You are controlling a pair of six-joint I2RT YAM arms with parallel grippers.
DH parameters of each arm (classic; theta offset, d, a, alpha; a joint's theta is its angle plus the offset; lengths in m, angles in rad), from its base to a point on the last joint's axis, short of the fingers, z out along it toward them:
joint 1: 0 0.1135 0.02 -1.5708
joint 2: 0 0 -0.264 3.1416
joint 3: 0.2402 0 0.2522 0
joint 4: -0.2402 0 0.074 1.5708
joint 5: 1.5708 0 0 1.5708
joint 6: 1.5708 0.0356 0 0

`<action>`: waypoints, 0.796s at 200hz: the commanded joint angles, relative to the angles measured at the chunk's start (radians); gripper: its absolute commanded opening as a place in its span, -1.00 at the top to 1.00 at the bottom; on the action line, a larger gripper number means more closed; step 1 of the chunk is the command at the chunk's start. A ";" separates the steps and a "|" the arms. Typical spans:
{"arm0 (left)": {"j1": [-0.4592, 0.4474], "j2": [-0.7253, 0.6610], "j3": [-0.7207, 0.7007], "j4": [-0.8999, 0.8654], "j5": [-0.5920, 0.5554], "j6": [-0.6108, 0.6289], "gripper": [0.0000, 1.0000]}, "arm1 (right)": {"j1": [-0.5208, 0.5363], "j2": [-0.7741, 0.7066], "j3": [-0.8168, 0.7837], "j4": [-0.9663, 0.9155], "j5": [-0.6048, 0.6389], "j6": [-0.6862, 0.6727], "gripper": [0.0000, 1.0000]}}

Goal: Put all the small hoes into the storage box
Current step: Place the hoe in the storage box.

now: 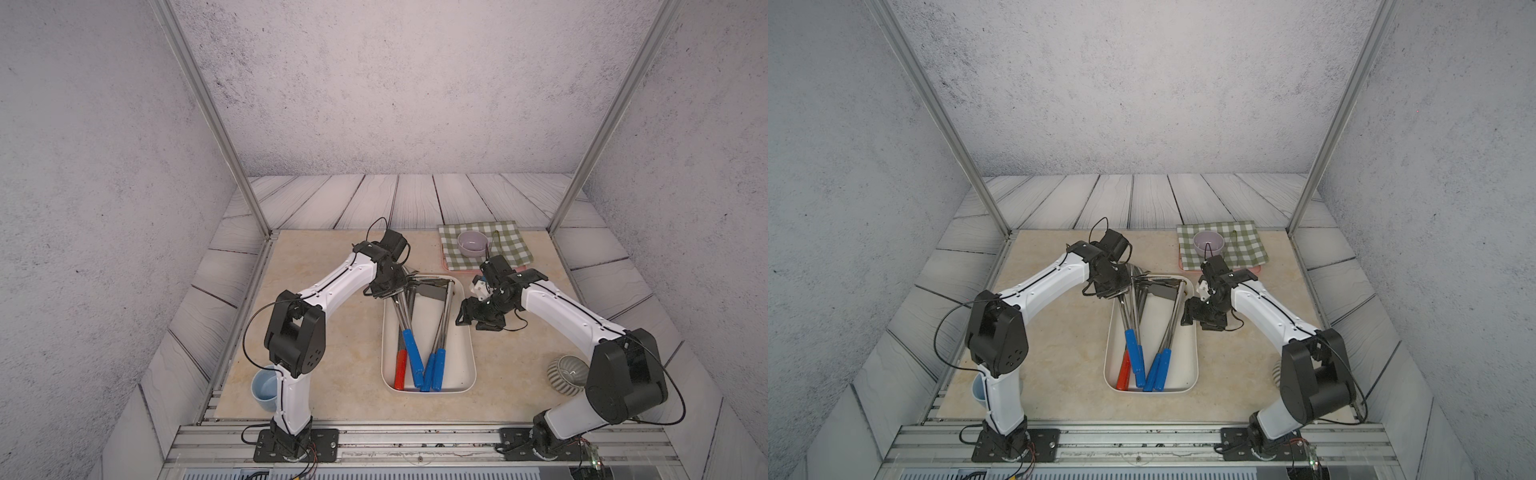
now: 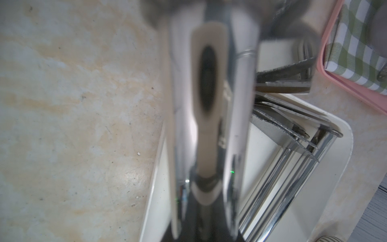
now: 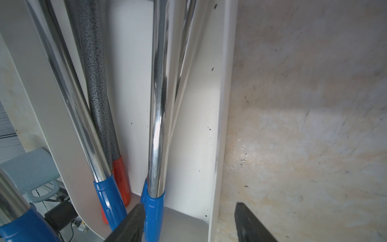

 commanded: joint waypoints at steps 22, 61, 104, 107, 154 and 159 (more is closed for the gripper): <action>0.000 0.039 0.057 0.038 0.009 -0.004 1.00 | -0.003 0.015 -0.011 -0.001 -0.002 -0.010 -0.40; 0.000 0.084 0.039 0.069 0.089 -0.018 1.00 | -0.003 0.010 -0.024 0.002 -0.004 -0.010 -0.40; 0.000 0.108 0.031 0.108 0.157 -0.025 1.00 | -0.003 0.013 -0.030 0.008 -0.011 -0.007 -0.40; 0.000 0.108 0.030 0.113 0.162 -0.027 1.00 | -0.003 0.012 -0.030 0.010 -0.012 -0.007 -0.40; 0.000 0.143 0.016 0.169 0.259 -0.046 1.00 | -0.003 0.012 -0.030 0.012 -0.015 -0.005 -0.40; 0.000 0.147 0.007 0.179 0.270 -0.051 1.00 | -0.003 0.013 -0.030 0.011 -0.016 -0.005 -0.40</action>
